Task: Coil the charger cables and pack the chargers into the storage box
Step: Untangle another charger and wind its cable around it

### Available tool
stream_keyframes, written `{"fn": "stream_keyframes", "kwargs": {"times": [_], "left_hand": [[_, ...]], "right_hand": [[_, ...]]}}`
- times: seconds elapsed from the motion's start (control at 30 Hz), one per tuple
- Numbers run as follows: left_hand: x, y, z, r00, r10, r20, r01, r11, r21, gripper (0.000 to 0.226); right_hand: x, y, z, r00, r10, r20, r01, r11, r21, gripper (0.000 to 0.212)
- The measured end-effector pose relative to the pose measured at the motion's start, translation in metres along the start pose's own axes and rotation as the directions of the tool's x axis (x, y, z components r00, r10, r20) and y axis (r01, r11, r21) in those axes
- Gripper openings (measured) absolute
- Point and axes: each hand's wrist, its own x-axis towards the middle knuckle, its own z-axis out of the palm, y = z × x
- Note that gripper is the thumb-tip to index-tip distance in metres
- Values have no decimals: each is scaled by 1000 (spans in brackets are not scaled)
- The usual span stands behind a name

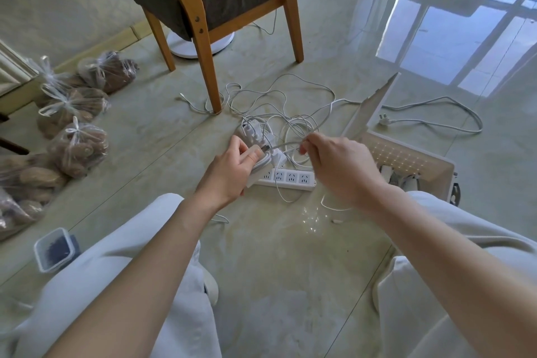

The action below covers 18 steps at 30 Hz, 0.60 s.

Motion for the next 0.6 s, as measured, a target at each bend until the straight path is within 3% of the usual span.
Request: {"fn": "stream_keyframes", "kwargs": {"times": [0.1,0.23,0.4,0.5,0.6], "left_hand": [[3,-3,8,998,-43,-46,43,999,5,30],[5,7,19,988,-148,-32,133,950,-282,28],[1,24,26,964,-191,186,265,619,-739,29],[-1,30,22,947,-137,292,321,466,-824,46],[-4,35,13,919,-28,393,365,433,-824,50]], "right_hand": [[-21,-24,10,981,-158,108,156,987,26,21],[-46,-47,27,945,-228,236,189,966,175,27],[-62,-53,44,871,-290,397,218,952,215,30],[-59,-43,50,857,-279,432,181,950,256,20],[-41,-24,48,843,-312,438,223,944,244,22]]}}
